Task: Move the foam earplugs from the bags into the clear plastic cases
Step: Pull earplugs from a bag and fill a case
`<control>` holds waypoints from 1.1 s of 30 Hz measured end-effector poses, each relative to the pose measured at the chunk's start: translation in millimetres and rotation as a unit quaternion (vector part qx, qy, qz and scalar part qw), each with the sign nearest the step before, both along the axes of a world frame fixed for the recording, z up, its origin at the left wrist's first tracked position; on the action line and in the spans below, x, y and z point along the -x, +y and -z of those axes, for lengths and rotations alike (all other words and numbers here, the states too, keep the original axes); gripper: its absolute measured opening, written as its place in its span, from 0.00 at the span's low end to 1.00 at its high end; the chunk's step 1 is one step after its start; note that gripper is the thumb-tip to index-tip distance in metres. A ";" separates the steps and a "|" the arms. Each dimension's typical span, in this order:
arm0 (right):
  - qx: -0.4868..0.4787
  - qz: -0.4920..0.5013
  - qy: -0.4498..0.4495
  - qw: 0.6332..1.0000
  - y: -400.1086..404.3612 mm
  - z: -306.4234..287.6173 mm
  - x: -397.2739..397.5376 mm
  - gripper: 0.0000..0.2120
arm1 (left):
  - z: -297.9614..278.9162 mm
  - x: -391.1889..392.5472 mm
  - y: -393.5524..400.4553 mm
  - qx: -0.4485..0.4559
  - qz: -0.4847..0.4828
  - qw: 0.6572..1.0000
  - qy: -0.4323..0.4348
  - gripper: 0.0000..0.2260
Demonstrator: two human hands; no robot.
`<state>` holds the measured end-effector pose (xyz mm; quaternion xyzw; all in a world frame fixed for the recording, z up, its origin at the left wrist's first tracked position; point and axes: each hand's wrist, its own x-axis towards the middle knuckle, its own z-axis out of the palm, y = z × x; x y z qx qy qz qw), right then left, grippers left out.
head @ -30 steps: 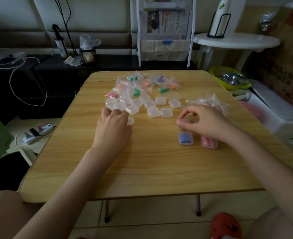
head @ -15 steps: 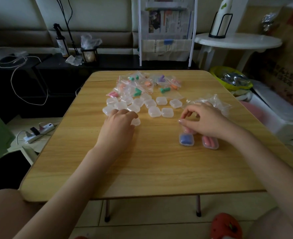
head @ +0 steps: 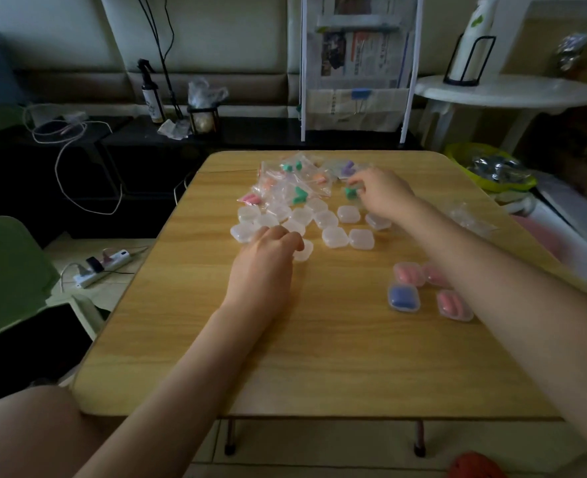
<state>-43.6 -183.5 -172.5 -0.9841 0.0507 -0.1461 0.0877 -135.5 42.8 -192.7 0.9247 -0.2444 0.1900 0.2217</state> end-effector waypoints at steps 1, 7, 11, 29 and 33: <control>0.003 0.004 0.015 1.000 -0.3 2.8 -8.9 0.15 | 0.7 -0.2 0.0 0.001 0.004 1.000 -0.004 0.12; -0.034 0.037 -0.006 0.999 2.6 7.2 -22.6 0.09 | 2.2 -2.8 -4.2 0.016 0.008 1.000 -0.009 0.13; -0.043 0.025 -0.031 0.998 1.5 9.8 -16.9 0.11 | 3.1 -2.3 -4.7 0.038 0.016 0.999 0.000 0.13; -0.766 -0.087 0.119 0.626 61.5 -29.4 152.4 0.13 | -26.2 3.4 -15.1 0.543 0.086 0.750 0.369 0.06; -0.714 -0.049 0.097 0.692 61.6 -20.1 177.2 0.18 | -27.1 4.3 -13.2 0.574 0.084 0.724 0.374 0.05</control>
